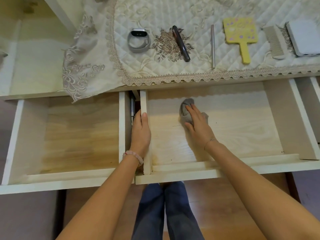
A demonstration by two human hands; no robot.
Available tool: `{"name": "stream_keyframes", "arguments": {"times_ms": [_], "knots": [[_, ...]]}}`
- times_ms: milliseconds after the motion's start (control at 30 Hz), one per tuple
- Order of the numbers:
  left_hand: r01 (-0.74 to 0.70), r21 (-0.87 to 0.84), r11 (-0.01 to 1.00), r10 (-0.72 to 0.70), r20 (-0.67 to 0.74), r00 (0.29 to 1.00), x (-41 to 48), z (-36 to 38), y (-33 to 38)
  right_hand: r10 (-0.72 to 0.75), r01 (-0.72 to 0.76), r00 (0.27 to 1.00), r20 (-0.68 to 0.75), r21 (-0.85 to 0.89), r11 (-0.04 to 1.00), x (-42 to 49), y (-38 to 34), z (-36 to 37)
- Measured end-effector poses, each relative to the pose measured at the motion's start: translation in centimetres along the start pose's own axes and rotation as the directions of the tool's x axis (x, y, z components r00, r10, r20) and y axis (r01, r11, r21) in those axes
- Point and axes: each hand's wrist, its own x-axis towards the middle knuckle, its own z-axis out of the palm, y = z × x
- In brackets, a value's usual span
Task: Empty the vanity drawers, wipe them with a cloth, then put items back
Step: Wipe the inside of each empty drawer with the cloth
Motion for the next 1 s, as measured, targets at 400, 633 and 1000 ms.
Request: {"name": "stream_keyframes", "arguments": {"times_ms": [400,633,1000], "knots": [[-0.053,-0.004,0.999,0.053,-0.007,0.999,-1.2,-0.1,-1.1,-0.203,0.206,0.978,0.039,-0.116,0.972,5.6,-5.6,4.5],[-0.117,0.015,0.993,0.117,-0.009,0.993,-3.1,-0.4,-1.9,-0.334,0.336,0.942,0.041,-0.139,0.931,3.6,-5.7,5.6],[-0.125,0.063,0.990,0.124,0.016,0.992,-3.2,-0.6,-1.3,-0.348,0.347,0.937,0.036,-0.226,0.910,3.4,-5.9,5.6]]}}
